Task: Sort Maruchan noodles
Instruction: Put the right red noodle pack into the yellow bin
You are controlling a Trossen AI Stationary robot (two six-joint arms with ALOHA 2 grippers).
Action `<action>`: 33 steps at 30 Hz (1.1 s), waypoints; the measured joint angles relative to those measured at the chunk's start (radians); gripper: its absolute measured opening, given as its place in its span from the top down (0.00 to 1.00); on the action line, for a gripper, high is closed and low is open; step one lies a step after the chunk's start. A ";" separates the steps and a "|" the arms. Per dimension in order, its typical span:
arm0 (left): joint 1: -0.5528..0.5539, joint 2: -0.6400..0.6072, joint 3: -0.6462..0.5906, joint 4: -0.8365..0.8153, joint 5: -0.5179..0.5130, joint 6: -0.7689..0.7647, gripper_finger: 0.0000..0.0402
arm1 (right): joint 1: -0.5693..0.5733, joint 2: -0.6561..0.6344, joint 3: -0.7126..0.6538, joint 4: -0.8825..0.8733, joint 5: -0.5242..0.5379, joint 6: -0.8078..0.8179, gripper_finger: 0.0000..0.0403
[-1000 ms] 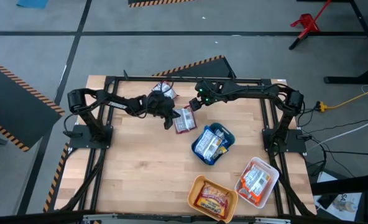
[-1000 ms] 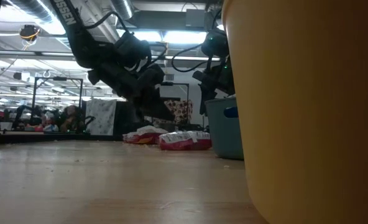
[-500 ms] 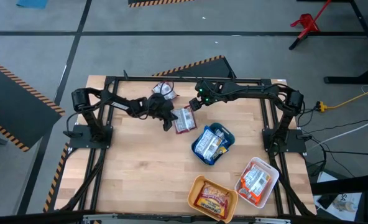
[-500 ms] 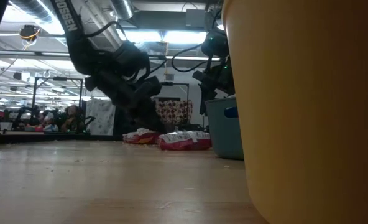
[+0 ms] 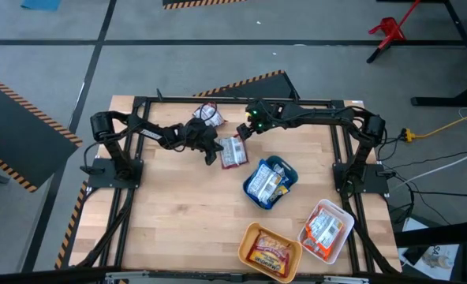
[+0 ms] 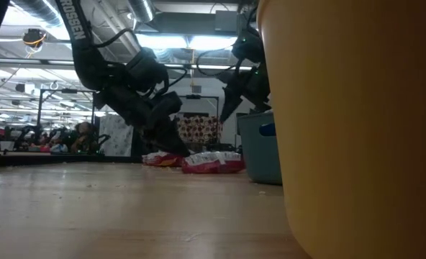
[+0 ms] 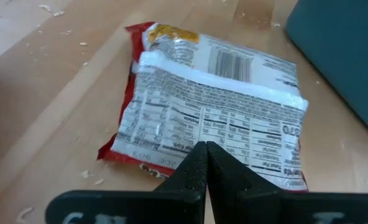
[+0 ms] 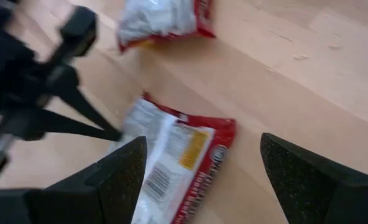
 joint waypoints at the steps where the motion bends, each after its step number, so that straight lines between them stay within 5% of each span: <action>1: 0.000 0.000 -0.005 0.002 -0.003 0.000 1.00 | 0.005 0.000 0.000 0.015 -0.008 0.002 0.26; 33: 0.000 -0.002 -0.068 0.063 -0.030 -0.012 1.00 | 0.046 0.028 -0.211 0.355 -0.036 0.227 0.26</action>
